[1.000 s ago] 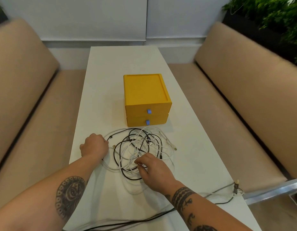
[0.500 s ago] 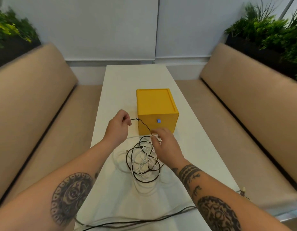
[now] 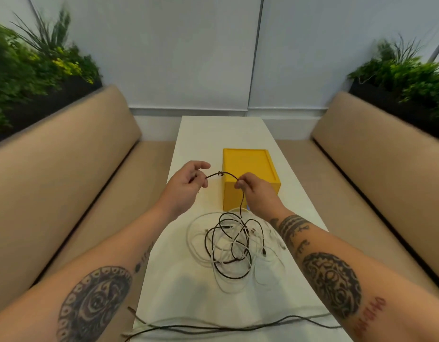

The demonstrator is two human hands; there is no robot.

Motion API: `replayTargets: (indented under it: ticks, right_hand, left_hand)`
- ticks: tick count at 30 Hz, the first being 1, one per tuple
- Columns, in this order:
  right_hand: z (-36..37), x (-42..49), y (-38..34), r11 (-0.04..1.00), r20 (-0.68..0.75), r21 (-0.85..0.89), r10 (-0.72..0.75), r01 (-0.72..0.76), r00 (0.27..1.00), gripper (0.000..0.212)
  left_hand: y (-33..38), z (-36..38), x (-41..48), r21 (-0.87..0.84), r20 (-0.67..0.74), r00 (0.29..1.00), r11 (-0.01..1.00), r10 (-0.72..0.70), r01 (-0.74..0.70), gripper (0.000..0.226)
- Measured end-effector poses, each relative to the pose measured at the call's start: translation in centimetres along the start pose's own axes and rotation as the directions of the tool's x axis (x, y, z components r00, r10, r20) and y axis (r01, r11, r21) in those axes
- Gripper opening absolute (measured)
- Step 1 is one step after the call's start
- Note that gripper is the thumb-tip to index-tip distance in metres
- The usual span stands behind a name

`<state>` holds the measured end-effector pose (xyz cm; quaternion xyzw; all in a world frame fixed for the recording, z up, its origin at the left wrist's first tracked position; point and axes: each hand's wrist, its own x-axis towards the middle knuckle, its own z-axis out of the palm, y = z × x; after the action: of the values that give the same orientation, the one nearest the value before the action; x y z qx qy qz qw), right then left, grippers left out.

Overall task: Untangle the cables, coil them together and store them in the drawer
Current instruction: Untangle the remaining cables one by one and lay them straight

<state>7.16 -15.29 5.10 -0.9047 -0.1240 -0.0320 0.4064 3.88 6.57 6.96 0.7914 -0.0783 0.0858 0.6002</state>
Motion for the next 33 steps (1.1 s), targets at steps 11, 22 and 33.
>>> replayTargets:
  ticks: [11,22,33]
  right_hand:
    - [-4.2,1.9,-6.3,0.959,-0.111,0.038,-0.274,0.280,0.955,0.018]
    - [-8.3,2.8,-7.5,0.898,-0.093,-0.196,-0.418,0.395,0.904,0.019]
    - [-8.5,0.8,-2.2,0.985,-0.061,0.171,-0.022,0.032,0.998,0.031]
  left_hand:
    - [3.5,0.6,1.1,-0.279,0.151,0.967,0.930,-0.204,0.240,0.060]
    - [5.3,0.2,2.6,-0.313,0.135,0.991,0.949,0.007,0.037,0.027]
    - [1.5,-3.2,2.0,-0.294,0.003,0.988,0.944,-0.156,0.150,0.028]
